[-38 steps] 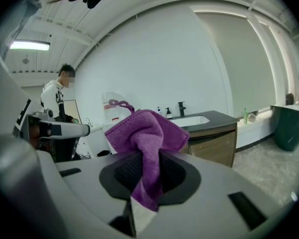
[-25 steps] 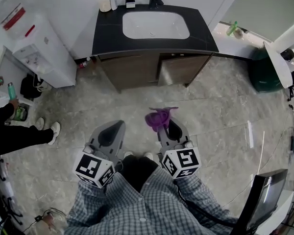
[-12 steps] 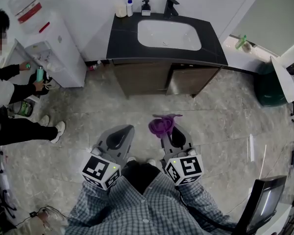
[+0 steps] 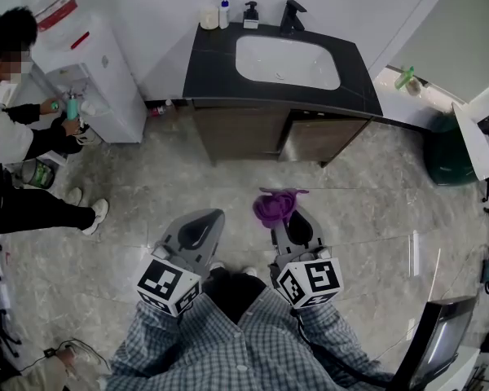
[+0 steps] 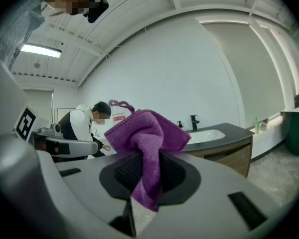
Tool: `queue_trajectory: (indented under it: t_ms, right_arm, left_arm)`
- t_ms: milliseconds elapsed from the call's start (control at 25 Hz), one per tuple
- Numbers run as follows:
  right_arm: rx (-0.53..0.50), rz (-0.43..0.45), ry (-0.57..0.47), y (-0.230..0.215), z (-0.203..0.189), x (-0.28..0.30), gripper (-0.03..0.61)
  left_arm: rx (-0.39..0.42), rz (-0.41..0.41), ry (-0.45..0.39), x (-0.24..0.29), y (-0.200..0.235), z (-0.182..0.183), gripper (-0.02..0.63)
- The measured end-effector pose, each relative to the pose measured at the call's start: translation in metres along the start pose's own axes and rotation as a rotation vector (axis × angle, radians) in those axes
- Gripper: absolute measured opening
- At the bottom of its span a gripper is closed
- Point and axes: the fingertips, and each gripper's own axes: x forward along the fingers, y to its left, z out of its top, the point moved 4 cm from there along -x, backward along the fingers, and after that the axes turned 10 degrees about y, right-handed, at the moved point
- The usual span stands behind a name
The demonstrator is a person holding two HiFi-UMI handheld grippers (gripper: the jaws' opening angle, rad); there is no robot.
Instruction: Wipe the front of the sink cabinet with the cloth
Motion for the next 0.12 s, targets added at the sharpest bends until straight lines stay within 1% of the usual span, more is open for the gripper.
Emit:
queue_trajectory:
  t_ms: [120]
  right_arm:
    - [0.011, -0.002, 0.010, -0.0002, -0.0037, -0.0002, 0.074]
  left_arm:
    - [-0.002, 0.002, -0.002, -0.0011, 0.0011, -0.0008, 0.012]
